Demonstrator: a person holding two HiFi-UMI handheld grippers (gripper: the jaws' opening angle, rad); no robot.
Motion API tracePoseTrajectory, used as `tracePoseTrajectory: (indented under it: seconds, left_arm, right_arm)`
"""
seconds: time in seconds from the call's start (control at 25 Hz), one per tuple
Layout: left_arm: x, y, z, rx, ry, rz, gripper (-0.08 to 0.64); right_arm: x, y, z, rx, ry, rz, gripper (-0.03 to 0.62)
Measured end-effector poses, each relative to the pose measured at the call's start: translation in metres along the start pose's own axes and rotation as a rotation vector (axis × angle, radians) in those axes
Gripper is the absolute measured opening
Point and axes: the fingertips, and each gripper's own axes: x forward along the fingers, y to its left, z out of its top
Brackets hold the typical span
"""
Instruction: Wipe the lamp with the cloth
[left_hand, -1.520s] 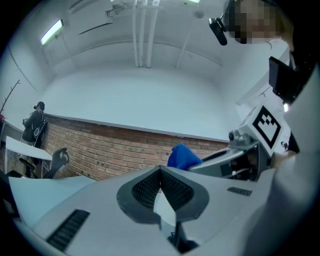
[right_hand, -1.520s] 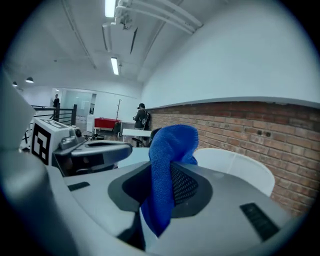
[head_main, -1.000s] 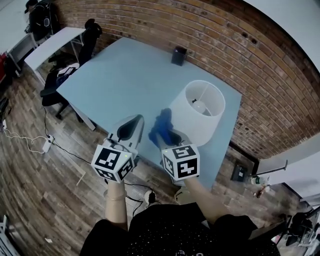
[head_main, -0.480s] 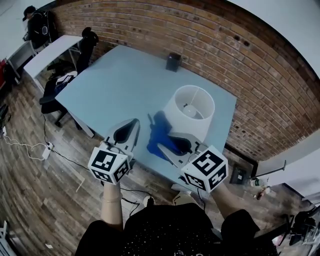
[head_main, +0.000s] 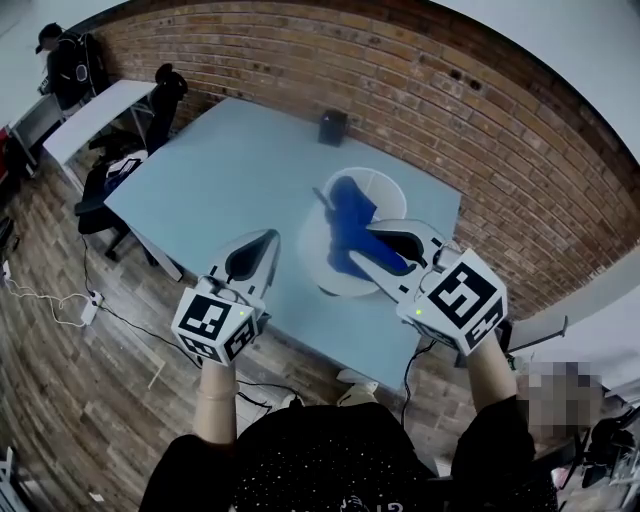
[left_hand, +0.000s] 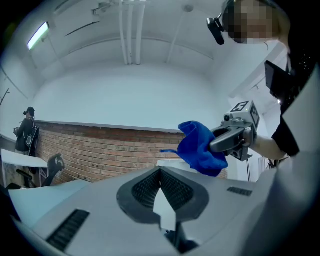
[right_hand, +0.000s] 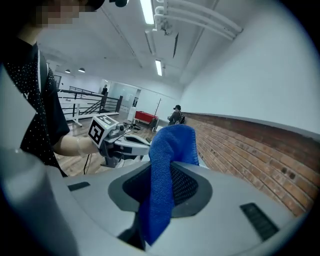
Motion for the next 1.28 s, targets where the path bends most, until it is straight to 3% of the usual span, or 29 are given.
tracePoseTrajectory:
  seconds: [0.4, 0.8, 1.0, 1.28]
  left_arm:
    - [0.008, -0.007, -0.017, -0.002, 0.056, -0.002, 0.009]
    - [0.010, -0.017, -0.046, -0.038, 0.105, -0.003, 0.009]
    - [0.016, -0.018, -0.057, -0.049, 0.115, 0.014, 0.009]
    - [0.017, -0.017, -0.070, -0.082, 0.124, 0.032, 0.009]
  right_arm:
    - [0.016, 0.001, -0.041, 0.048, -0.001, 0.107, 0.092]
    - [0.021, 0.016, -0.063, -0.020, -0.098, 0.244, 0.092]
    - [0.027, 0.024, -0.089, -0.052, -0.083, 0.320, 0.092]
    - [0.033, 0.037, -0.118, 0.023, -0.070, 0.366, 0.092]
